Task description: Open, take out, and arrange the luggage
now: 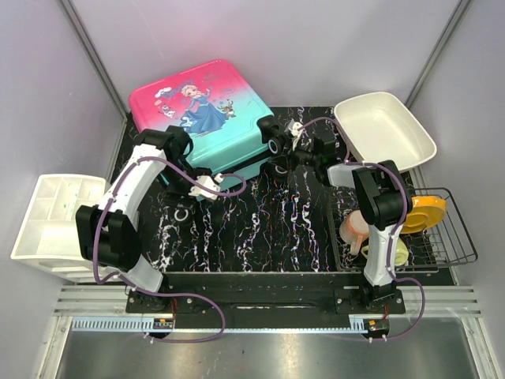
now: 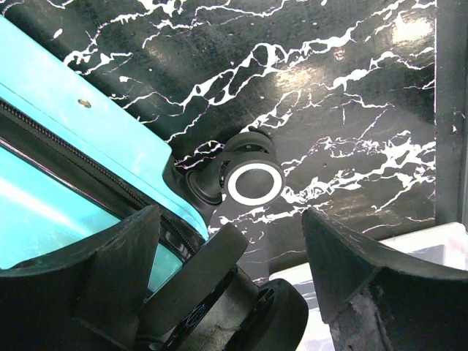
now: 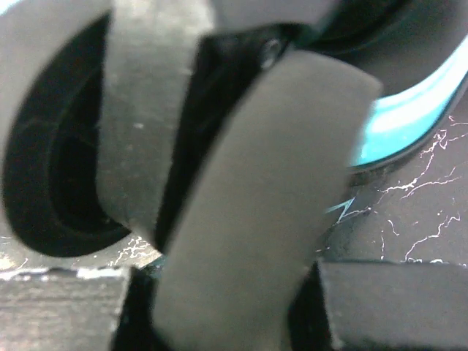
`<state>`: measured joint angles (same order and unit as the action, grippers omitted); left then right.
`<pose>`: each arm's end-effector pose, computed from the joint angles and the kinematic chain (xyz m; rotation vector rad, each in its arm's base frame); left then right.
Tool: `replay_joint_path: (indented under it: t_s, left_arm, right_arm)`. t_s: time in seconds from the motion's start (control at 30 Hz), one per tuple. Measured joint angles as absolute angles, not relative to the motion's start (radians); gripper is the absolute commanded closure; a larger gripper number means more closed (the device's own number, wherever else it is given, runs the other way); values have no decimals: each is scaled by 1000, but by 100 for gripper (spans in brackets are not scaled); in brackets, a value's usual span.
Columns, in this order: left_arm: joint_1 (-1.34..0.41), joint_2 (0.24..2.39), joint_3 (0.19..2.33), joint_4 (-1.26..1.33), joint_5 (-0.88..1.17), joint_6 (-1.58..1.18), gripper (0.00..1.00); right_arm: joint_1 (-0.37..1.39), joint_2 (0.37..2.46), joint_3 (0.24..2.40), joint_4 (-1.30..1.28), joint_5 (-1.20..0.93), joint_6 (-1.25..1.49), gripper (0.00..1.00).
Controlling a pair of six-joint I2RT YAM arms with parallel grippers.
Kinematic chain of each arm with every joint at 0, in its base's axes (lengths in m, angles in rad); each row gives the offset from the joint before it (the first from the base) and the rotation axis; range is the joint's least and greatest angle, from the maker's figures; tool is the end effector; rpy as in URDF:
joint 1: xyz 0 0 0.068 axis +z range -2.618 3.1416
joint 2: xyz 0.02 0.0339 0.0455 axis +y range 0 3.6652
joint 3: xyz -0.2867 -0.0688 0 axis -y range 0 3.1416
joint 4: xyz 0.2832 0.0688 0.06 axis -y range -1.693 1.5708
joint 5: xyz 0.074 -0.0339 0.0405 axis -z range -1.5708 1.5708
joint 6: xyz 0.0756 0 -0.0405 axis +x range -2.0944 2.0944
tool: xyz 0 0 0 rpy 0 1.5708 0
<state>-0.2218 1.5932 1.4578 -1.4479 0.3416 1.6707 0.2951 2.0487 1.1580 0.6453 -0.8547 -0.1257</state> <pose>0.3001 -0.0936 0.2761 2.3503 1.6979 -0.3865 0.4585 0.1990 0.1556 -0.9529 1.5476 0.8902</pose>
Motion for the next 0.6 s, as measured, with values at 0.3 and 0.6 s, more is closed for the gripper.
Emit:
replay_joint_path:
  t_s: [0.3, 0.6]
  left_arm:
    - [-218, 1597, 1459, -1443, 348, 1687, 18]
    - [-215, 1605, 1469, -1454, 356, 1694, 19]
  right_arm:
    - [304, 2054, 1157, 654, -820, -135, 100]
    - [303, 2053, 1141, 688, -799, -78, 100]
